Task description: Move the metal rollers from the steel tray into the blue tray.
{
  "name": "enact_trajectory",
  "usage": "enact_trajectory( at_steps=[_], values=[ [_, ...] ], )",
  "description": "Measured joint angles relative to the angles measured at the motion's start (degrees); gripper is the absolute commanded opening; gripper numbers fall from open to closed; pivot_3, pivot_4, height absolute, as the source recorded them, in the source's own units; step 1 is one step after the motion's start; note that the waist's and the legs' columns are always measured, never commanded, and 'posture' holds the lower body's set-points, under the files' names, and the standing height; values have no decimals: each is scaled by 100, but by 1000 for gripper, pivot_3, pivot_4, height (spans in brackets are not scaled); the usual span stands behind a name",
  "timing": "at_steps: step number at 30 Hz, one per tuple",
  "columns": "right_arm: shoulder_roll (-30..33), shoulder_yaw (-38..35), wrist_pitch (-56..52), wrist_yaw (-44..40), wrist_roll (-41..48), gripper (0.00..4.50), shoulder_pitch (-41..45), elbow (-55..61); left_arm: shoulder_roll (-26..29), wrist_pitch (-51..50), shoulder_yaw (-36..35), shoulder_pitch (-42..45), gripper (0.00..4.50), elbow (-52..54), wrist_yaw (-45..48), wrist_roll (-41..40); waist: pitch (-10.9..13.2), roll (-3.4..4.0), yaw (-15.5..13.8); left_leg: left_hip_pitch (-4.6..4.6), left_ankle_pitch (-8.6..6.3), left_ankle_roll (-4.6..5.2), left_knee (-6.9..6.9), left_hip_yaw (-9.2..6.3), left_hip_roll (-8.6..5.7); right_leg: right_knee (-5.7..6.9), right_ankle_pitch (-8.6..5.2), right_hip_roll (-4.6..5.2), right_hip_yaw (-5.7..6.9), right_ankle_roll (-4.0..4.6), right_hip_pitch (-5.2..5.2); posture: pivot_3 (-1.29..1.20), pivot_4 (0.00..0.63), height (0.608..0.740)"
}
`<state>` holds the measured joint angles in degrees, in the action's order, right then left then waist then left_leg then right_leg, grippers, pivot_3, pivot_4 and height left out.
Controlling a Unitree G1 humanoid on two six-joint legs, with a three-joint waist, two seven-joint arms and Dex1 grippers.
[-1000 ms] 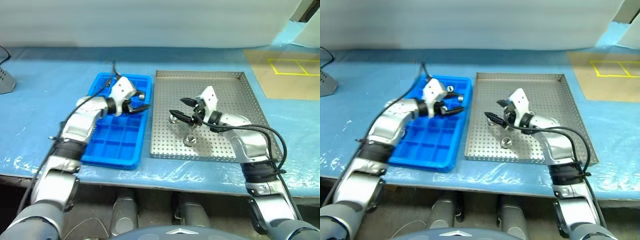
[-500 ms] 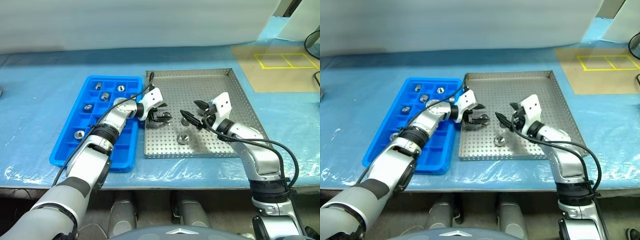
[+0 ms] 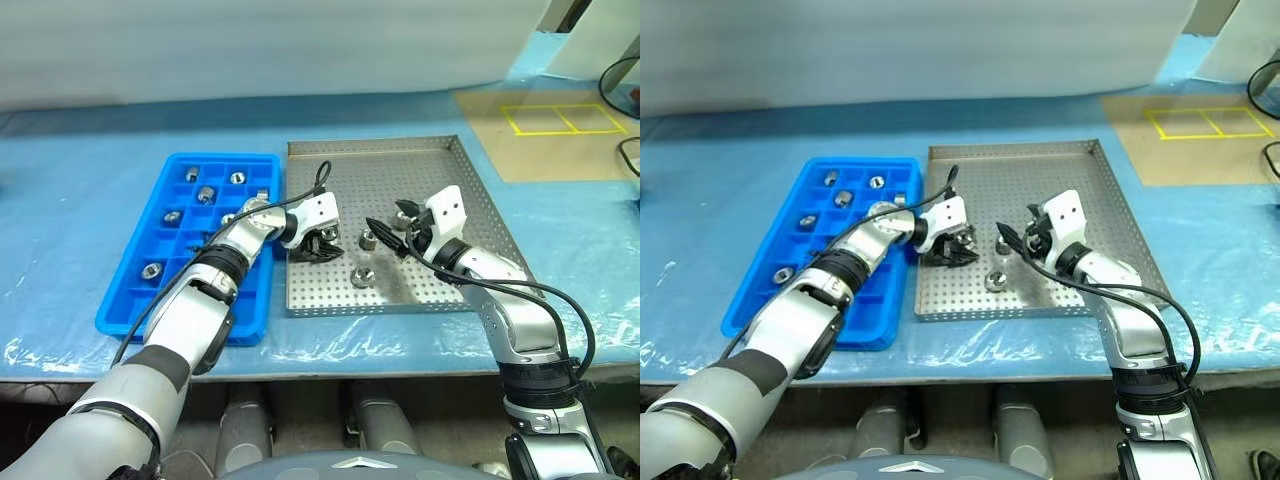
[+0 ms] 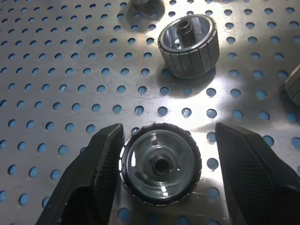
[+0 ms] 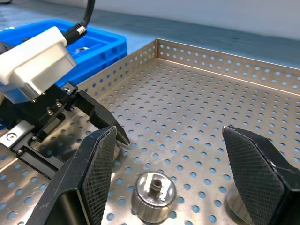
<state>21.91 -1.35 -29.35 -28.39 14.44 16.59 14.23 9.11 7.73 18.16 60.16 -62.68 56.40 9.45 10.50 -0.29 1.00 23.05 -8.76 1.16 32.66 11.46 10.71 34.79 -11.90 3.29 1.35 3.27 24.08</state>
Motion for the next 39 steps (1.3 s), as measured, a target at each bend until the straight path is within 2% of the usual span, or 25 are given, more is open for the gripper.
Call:
enact_trajectory(
  at_steps=[2,5,8,13,17,23,28,33,39],
  values=[
    [-6,0,20,22,-7,3704,-2,0,-21,2,2,33,3309,-64,-49,51,0,0,-1,-8,-1,1,3,0,0,-1,0,0,0,-1,-10,-435,150,740],
    [-23,2,47,74,-29,3704,-53,1,-37,66,-13,39,2790,-124,-64,54,0,0,-1,-11,-3,3,10,0,0,-3,1,2,0,-3,-17,-436,150,740],
    [-29,9,50,110,-45,3704,-141,1,-12,136,-29,37,1799,-162,46,54,0,0,-1,-9,-2,3,11,0,0,-4,2,2,0,-6,-17,-433,150,740],
    [-31,38,67,118,-56,3704,-142,0,-16,176,-130,36,1754,-174,-131,47,0,0,0,-1,-3,5,9,-1,0,-6,3,1,0,-6,-10,-414,150,740],
    [-66,45,126,151,-98,3704,-1,-86,10,186,-479,31,1754,-78,-292,-156,0,0,-4,12,-5,11,7,0,-1,-7,3,2,1,-5,1,-379,150,740],
    [-115,293,150,-103,-85,3704,420,-245,393,-97,-1128,-467,1754,1784,268,-1097,1,0,-19,10,-5,12,-5,3,4,-9,2,1,4,-2,5,-304,150,740],
    [-139,614,321,-514,-133,3704,852,-607,1135,-981,-1444,-1555,1754,3448,322,-1540,2,4,-26,5,-3,3,-14,9,10,-6,2,1,3,1,10,-198,150,740],
    [-360,992,650,-970,-199,3704,1324,-1359,1700,-1864,-1977,-2534,1754,4631,-223,-1825,4,7,-135,9,-3,0,-15,8,9,-5,2,4,5,1,13,-51,150,740],
    [-673,1274,1040,-1449,-231,3704,1889,-2073,1986,-2277,-2409,-3254,1754,5488,-954,-1891,5,7,-352,8,1,-7,-29,8,10,-6,0,6,4,3,18,72,150,740]
  ],
)
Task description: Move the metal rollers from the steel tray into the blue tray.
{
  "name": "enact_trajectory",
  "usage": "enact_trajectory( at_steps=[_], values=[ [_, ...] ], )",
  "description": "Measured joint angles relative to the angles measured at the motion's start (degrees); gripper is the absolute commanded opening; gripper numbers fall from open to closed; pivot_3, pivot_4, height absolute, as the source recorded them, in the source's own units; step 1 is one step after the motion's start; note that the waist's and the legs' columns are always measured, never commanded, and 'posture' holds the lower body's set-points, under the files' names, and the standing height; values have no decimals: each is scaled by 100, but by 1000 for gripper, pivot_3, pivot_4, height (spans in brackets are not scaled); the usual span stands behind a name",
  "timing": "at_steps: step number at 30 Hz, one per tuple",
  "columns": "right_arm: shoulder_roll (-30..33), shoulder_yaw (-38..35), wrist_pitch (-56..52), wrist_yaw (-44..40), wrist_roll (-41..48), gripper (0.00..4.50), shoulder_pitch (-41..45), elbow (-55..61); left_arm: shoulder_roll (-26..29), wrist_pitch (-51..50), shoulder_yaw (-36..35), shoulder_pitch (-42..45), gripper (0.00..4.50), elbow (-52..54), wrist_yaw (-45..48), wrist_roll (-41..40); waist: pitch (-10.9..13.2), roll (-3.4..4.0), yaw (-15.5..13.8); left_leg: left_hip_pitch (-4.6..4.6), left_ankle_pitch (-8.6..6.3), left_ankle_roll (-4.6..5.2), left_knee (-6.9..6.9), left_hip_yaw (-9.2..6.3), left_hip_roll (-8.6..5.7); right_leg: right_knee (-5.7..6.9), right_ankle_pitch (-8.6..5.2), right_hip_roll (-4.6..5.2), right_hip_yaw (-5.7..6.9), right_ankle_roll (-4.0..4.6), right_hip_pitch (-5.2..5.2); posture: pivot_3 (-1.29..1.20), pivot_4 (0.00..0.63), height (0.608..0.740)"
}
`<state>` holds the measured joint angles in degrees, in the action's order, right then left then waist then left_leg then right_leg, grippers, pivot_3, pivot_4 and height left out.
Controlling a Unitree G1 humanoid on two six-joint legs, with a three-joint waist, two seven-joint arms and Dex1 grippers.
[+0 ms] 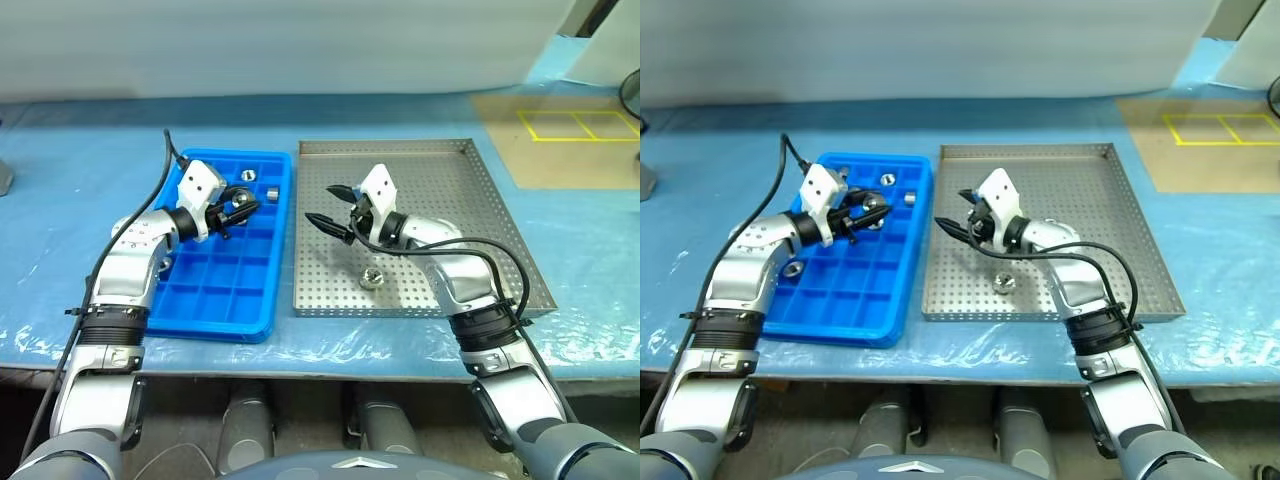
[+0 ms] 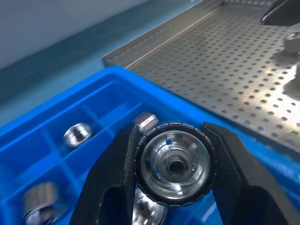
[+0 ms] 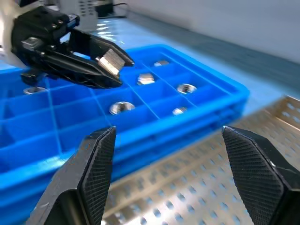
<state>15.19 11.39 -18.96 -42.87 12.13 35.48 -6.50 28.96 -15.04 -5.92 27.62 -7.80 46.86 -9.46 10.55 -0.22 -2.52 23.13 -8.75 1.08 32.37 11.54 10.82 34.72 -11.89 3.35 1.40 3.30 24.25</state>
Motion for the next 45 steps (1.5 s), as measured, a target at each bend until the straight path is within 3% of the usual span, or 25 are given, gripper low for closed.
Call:
enact_trajectory(
  at_steps=[9,14,23,29,35,39,45],
  values=[
    [-153,94,400,-417,-125,3704,326,-737,309,-317,-383,-1282,1754,560,-444,-136,1,-2,-230,0,4,-8,-10,-2,0,2,-3,1,2,3,6,134,150,740],
    [-212,110,461,-484,-188,3704,330,-838,261,-254,-331,-1190,1754,413,-666,-120,0,-2,-342,-3,6,-10,-10,-3,-2,5,-3,2,1,2,4,120,150,740],
    [-107,54,474,-442,-222,3704,297,-836,147,105,-32,-761,1754,-304,-786,39,-1,-4,-296,-3,13,-22,-18,-4,0,5,-3,-1,1,2,10,72,150,740],
    [-110,52,446,-318,-221,3704,172,-781,165,142,-30,-578,3619,-597,-782,71,-1,-4,-295,-7,15,-25,-17,-3,-1,8,-3,0,0,2,8,45,150,740],
    [-45,-17,342,-221,-218,3704,116,-504,111,129,178,-299,3619,-686,-731,184,-1,-4,-360,5,15,-25,-15,-3,-4,6,-4,2,1,1,5,-23,150,740],
    [117,-211,145,-118,-156,3704,-49,-196,-178,75,557,308,3619,-527,-214,-26,0,-5,-442,10,17,-21,-3,2,-10,6,-3,12,0,0,0,-101,150,740],
    [494,-781,-120,230,-56,3704,-409,234,-517,190,1005,1189,3619,-929,494,-169,-1,-7,-152,-5,24,-29,-14,4,-1,9,0,-3,-5,-5,3,-216,150,740]
  ],
)
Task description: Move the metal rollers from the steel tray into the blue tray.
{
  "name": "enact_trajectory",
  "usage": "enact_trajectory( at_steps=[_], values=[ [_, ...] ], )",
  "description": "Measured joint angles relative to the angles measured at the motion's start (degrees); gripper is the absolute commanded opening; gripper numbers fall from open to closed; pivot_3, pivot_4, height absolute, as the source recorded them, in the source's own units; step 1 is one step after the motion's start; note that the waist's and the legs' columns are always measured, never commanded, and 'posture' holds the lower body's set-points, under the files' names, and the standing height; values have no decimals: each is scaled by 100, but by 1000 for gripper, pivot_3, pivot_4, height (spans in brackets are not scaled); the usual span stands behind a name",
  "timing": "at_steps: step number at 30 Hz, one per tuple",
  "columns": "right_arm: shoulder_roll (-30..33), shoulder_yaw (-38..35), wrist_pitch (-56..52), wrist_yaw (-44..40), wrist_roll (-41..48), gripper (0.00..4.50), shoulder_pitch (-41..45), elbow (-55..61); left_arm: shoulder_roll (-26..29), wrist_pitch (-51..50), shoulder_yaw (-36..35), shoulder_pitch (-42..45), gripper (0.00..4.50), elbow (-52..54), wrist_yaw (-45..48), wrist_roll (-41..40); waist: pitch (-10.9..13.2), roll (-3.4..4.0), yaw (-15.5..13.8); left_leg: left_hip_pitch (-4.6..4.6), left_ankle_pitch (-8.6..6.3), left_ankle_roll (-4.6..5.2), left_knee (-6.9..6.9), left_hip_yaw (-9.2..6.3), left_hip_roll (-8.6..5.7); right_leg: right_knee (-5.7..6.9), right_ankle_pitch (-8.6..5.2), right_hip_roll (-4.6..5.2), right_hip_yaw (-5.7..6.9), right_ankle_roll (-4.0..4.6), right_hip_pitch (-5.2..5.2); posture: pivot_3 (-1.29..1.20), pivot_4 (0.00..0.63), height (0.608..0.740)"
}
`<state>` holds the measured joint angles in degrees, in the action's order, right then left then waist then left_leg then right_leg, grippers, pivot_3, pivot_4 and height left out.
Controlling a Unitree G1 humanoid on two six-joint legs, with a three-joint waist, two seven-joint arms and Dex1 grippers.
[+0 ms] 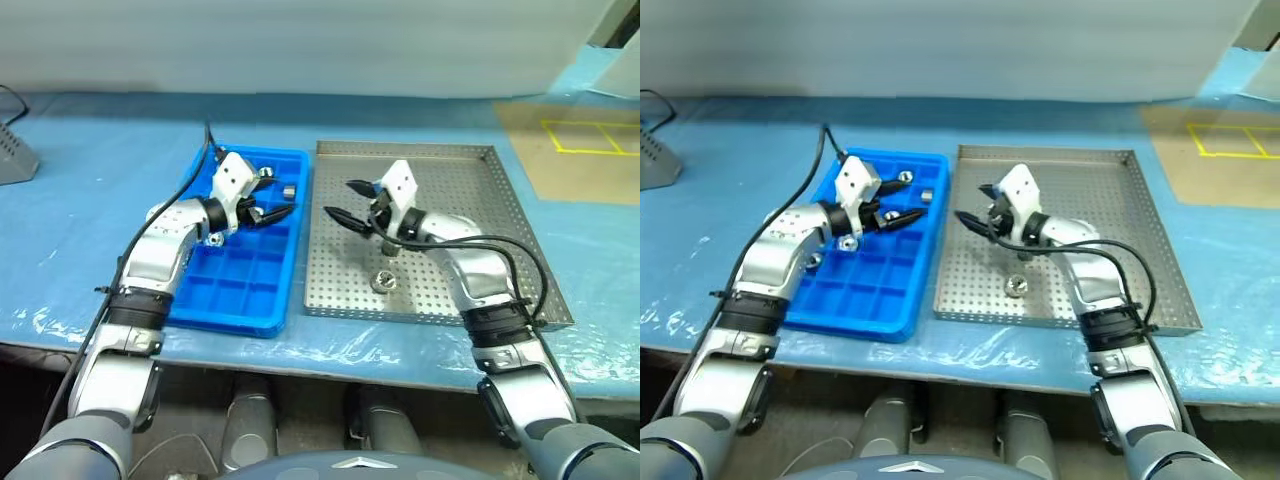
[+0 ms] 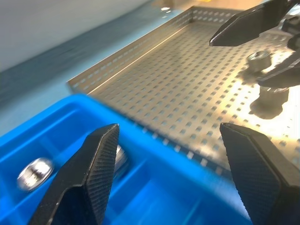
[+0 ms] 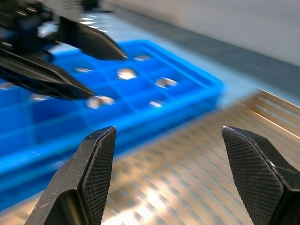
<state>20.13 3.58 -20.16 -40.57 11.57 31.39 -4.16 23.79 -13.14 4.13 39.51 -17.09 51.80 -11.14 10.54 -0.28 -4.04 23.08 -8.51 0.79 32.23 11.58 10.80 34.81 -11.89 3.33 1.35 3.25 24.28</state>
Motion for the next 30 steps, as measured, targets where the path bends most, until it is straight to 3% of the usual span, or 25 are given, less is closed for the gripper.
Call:
enact_trajectory(
  at_steps=[14,30],
  values=[
    [315,-802,-837,983,99,3704,-1474,1789,-875,790,1517,755,3619,-1441,2148,374,0,0,544,2,-10,19,11,7,-3,-8,0,-4,-6,0,0,-494,150,740],
    [371,-911,-1074,1447,159,3704,-1878,2300,-1596,1679,1699,1186,3619,-3157,2275,1132,0,0,789,13,-28,50,36,6,-9,-19,0,-2,-5,-3,-10,-533,150,740]
  ],
)
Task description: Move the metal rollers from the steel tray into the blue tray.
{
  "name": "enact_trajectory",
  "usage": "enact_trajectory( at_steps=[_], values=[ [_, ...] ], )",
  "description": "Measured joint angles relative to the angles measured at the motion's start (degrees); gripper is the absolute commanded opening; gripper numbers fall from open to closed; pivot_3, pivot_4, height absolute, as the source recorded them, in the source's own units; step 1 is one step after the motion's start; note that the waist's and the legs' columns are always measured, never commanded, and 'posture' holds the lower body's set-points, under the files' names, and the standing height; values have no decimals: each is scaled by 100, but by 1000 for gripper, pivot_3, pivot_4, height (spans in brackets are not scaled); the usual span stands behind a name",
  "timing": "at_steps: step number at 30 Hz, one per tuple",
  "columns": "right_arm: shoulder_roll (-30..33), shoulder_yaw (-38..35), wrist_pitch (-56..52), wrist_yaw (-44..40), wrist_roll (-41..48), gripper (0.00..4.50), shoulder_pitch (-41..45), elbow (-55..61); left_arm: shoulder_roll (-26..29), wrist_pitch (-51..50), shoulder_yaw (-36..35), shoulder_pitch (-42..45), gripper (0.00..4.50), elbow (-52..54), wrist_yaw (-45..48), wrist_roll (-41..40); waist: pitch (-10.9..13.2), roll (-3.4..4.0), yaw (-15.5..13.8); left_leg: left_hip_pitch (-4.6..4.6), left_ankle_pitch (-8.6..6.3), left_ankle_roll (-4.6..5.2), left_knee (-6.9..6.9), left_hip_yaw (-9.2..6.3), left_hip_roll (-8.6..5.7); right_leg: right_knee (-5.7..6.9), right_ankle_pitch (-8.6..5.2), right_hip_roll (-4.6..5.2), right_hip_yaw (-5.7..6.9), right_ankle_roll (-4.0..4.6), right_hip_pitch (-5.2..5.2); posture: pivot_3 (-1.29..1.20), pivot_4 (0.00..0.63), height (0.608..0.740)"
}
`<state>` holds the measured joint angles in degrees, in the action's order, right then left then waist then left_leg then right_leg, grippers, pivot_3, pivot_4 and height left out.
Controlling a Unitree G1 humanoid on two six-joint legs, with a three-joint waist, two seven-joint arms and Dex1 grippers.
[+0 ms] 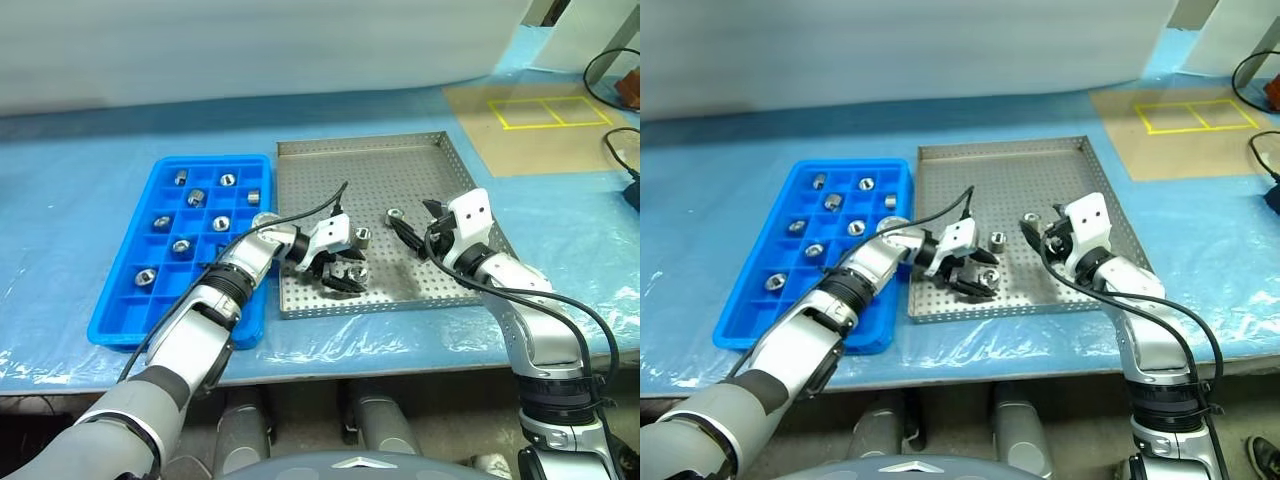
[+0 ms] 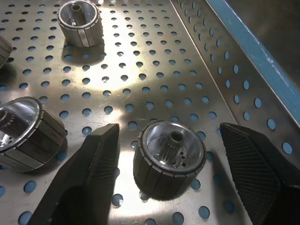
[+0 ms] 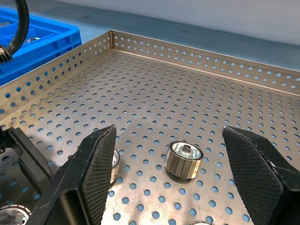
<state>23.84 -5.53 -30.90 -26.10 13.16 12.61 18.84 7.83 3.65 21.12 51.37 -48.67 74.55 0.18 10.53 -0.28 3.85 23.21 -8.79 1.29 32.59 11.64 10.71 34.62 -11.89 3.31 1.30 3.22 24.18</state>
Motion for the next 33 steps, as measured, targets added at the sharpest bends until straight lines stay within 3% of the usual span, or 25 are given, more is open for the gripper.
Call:
enact_trajectory(
  at_steps=[6,9,13,18,24,29,33],
  values=[
    [26,19,-18,2,2,3704,2,-1,-117,259,70,-59,3619,-224,-135,218,-1,1,13,-7,-3,4,11,-3,1,1,0,0,2,-1,-13,-528,150,740],
    [26,45,-18,4,1,3704,3,-1,-179,444,64,-60,3038,-357,-347,278,-1,0,13,-12,-8,10,22,-3,0,0,-1,3,3,-3,-24,-523,150,740],
    [28,56,-18,4,0,3704,2,-2,-180,648,35,-59,1742,-470,-616,348,-2,0,14,-13,-11,16,33,-5,1,0,-6,3,3,-16,-30,-513,150,740],
    [28,141,-13,0,-26,3704,34,-44,-86,577,-14,-95,1738,-334,-563,338,-3,0,19,-13,-11,16,32,-6,4,1,-4,3,4,-14,-29,-485,150,740],
    [26,274,-3,-73,-22,3704,257,-115,20,511,-334,-60,1738,-206,-1444,410,-2,1,5,0,-12,17,31,-6,2,1,2,4,5,-5,-18,-438,150,740],
    [25,407,-4,-296,57,3704,435,-257,636,-396,-1088,-280,1738,1744,-1506,-304,0,0,-12,3,-10,15,12,-5,6,2,2,3,9,-1,-6,-336,150,740],
    [21,597,45,-595,64,3704,782,-628,1439,-1168,-1467,-1311,1738,3455,-1370,-784,-4,12,11,-14,-10,9,-7,1,7,2,-4,1,5,6,-5,-236,150,740]
  ],
)
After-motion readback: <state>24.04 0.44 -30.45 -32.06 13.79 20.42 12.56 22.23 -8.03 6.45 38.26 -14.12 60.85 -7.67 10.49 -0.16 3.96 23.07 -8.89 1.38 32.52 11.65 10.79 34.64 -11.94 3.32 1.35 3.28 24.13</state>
